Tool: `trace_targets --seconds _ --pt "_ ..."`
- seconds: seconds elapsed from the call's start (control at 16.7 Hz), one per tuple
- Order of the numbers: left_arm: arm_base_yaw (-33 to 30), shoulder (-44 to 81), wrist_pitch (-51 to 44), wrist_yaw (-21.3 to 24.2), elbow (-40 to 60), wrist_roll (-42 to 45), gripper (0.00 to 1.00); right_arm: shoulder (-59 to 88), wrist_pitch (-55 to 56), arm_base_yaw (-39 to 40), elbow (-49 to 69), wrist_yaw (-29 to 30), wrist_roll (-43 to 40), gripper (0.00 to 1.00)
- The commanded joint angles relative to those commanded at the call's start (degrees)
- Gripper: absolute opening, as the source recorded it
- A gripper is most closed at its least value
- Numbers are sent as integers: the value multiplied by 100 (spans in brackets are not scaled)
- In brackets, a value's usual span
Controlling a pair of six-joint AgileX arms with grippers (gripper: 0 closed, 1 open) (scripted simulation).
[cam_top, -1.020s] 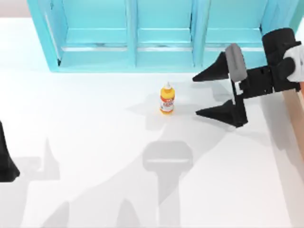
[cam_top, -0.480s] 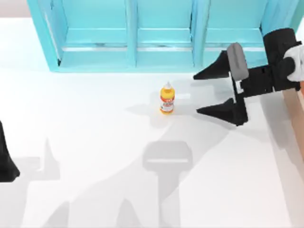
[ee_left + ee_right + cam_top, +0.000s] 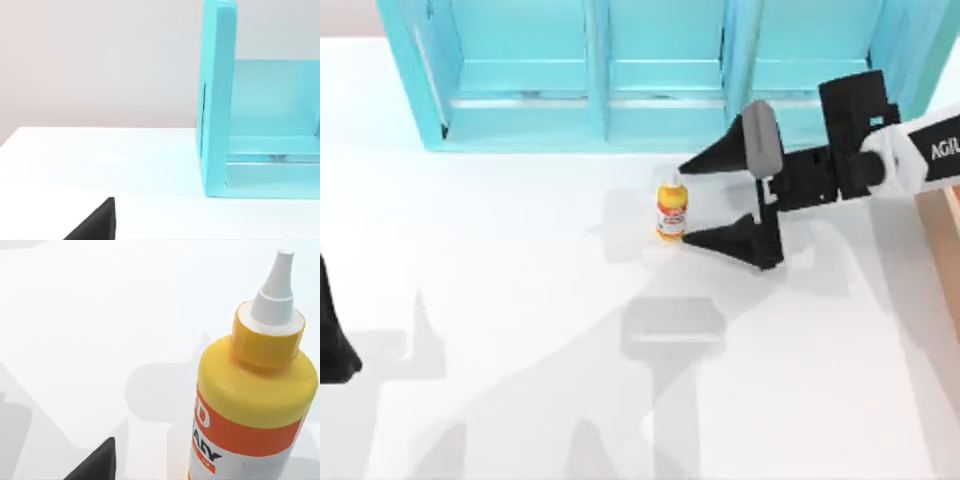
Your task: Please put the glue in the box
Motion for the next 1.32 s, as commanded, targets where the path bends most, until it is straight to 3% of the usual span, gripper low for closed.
trace_targets --seconds 0.24,0.54,1.32 --pt "0 0 0 0 0 0 100 242 916 431 23 306 766 100" --pt "0 0 0 0 0 0 100 271 1024 498 21 360 865 100" --pt "0 0 0 0 0 0 100 271 1024 498 21 360 865 2"
